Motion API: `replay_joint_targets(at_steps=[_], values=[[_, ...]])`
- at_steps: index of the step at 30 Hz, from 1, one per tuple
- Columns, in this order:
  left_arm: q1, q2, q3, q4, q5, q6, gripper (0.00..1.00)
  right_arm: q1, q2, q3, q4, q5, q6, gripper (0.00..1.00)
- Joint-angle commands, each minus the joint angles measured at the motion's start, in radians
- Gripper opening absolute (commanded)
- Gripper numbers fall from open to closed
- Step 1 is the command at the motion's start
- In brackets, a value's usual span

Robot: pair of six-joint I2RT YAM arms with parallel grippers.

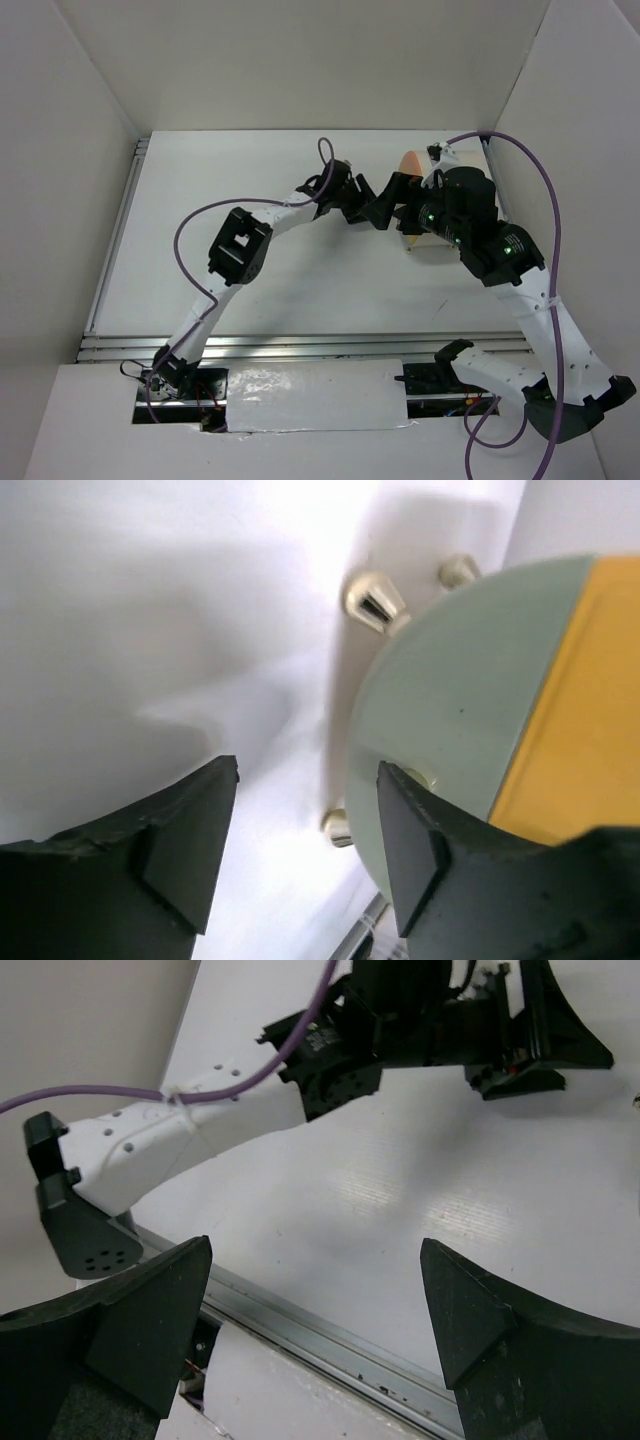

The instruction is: Organize the makeup

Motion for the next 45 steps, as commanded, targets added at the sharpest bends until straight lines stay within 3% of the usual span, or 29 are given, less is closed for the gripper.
replay_joint_targets(at_steps=[1,5,6,7,10,15,21,24,29,34,39,45], values=[[0.076,-0.140,-0.031,-0.117,-0.099,0.108,0.74,0.007,0.001,0.021,0.007,0.004,-0.012,0.93],[0.148,-0.359,-0.139,-0.261,-0.215,0.253,0.85,0.004,0.015,0.058,0.007,0.036,-0.043,0.93],[0.177,-0.398,-0.147,-0.304,-0.242,0.287,0.97,0.004,0.015,0.082,0.001,0.056,-0.052,0.95],[0.191,-0.433,-0.153,-0.414,-0.278,0.319,0.99,0.005,0.015,0.096,-0.004,0.079,-0.060,0.96],[0.234,-0.571,-0.126,-0.662,-0.546,0.464,0.99,0.001,0.004,0.156,-0.019,0.172,-0.115,1.00],[0.321,-0.883,-0.211,-0.843,-0.797,0.631,0.99,-0.004,-0.010,0.240,-0.080,0.283,-0.138,1.00],[0.411,-1.263,-0.376,-0.901,-0.895,0.726,1.00,-0.009,-0.023,0.343,-0.243,0.448,-0.115,1.00],[0.414,-1.387,-0.425,-0.968,-0.996,0.717,1.00,-0.013,-0.052,0.365,-0.323,0.536,-0.094,1.00],[0.409,-1.560,-0.526,-1.084,-1.102,0.566,0.99,-0.015,-0.118,0.352,-0.416,0.657,-0.068,1.00],[0.406,-1.657,-0.619,-1.173,-1.180,0.469,1.00,-0.013,-0.207,0.334,-0.404,0.649,-0.063,1.00],[0.389,-1.719,-0.649,-1.202,-1.161,0.416,0.99,-0.012,-0.293,0.296,-0.355,0.594,-0.062,1.00],[0.369,-1.815,-0.702,-1.125,-1.130,0.433,0.99,-0.013,-0.301,0.293,-0.364,0.609,-0.040,1.00]])
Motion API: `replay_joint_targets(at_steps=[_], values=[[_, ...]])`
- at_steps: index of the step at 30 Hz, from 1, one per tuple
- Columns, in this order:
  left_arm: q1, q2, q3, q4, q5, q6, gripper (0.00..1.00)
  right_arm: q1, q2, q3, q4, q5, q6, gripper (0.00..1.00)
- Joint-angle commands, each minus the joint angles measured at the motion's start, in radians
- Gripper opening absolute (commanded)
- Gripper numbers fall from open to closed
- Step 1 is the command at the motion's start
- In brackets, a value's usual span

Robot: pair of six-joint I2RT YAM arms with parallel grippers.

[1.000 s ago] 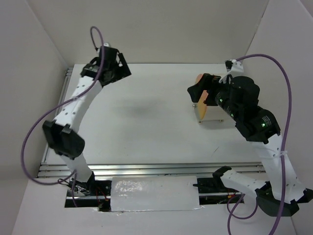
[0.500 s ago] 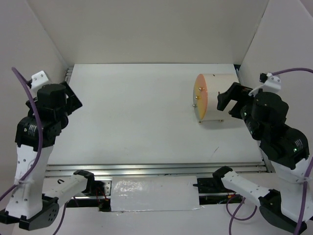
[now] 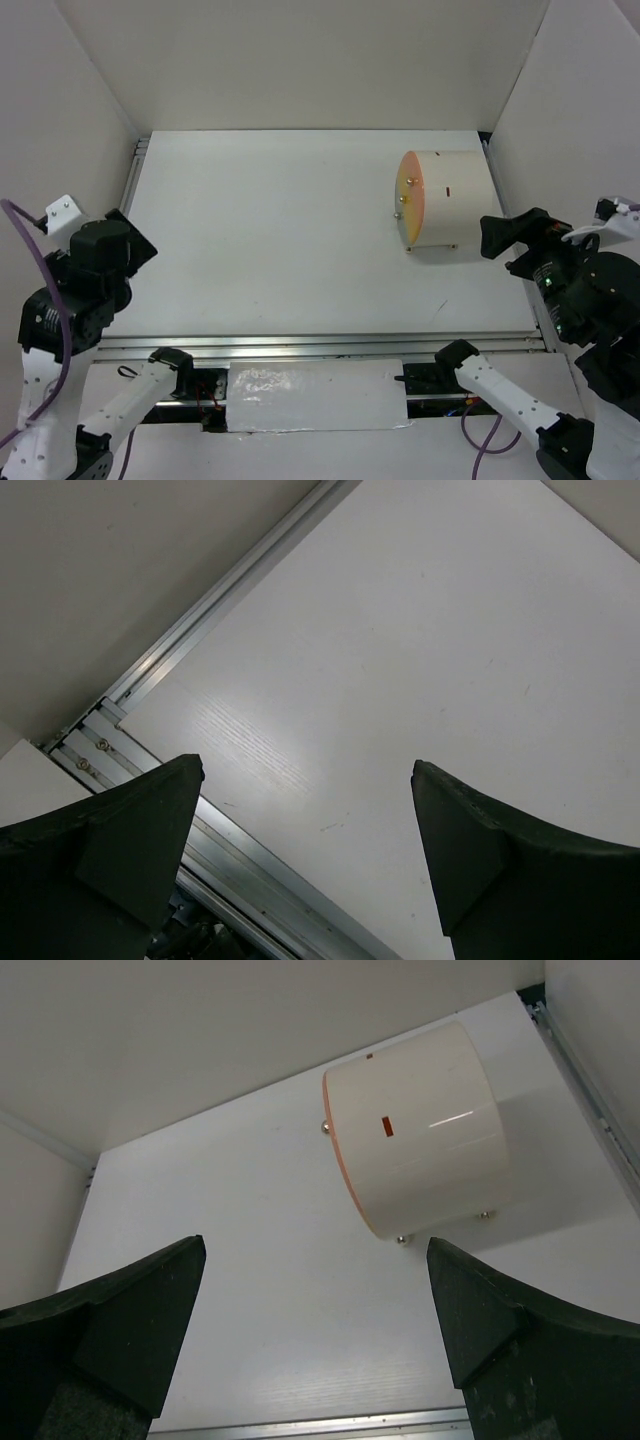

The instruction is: Organize the makeup

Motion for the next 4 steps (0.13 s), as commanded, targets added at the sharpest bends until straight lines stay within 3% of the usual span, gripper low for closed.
replay_joint_targets(at_steps=[1,4], values=[[-0.011,-0.057,-0.030,0.052,0.001,-0.004,0.99,-0.001,0.022,-0.016,0.022,0.024,0.019,1.00],[-0.011,-0.057,-0.044,0.072,0.017,0.006,0.99,-0.003,0.044,-0.002,-0.004,0.040,0.025,1.00]])
